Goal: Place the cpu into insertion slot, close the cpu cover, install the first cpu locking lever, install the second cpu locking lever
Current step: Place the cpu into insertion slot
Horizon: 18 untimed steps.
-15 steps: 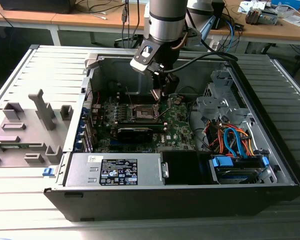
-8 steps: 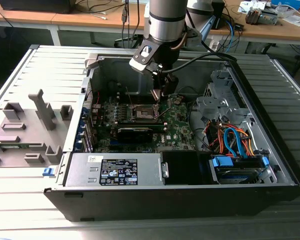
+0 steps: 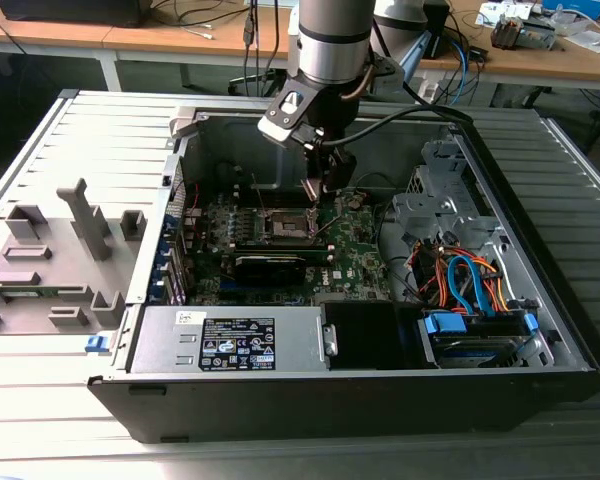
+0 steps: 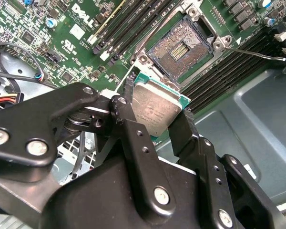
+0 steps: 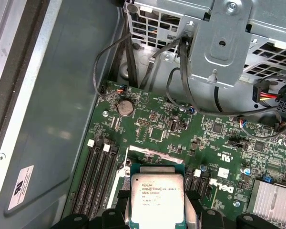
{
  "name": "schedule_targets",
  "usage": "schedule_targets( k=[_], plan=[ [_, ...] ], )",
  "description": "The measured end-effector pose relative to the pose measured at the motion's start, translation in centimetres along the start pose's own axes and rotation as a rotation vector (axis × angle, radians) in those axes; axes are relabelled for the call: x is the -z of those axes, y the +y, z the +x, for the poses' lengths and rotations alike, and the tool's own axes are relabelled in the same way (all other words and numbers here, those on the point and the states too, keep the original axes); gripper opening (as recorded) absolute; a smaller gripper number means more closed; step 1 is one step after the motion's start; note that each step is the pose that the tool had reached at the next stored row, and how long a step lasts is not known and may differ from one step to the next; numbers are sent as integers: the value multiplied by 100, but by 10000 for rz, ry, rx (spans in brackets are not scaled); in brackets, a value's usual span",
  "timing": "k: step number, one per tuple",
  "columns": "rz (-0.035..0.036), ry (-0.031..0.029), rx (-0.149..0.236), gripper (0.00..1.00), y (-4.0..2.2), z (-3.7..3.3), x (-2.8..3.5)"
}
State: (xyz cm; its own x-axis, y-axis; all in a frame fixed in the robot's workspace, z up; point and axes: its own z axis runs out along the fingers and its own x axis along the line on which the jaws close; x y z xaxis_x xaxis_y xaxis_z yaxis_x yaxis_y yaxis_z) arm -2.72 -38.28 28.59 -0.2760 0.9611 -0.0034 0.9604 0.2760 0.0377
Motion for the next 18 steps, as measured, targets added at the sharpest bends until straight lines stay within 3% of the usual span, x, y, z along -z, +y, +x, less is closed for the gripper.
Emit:
schedule_targets(
  k=[18],
  plan=[
    [1,-13,-337,54,0,0,-4]
  ],
)
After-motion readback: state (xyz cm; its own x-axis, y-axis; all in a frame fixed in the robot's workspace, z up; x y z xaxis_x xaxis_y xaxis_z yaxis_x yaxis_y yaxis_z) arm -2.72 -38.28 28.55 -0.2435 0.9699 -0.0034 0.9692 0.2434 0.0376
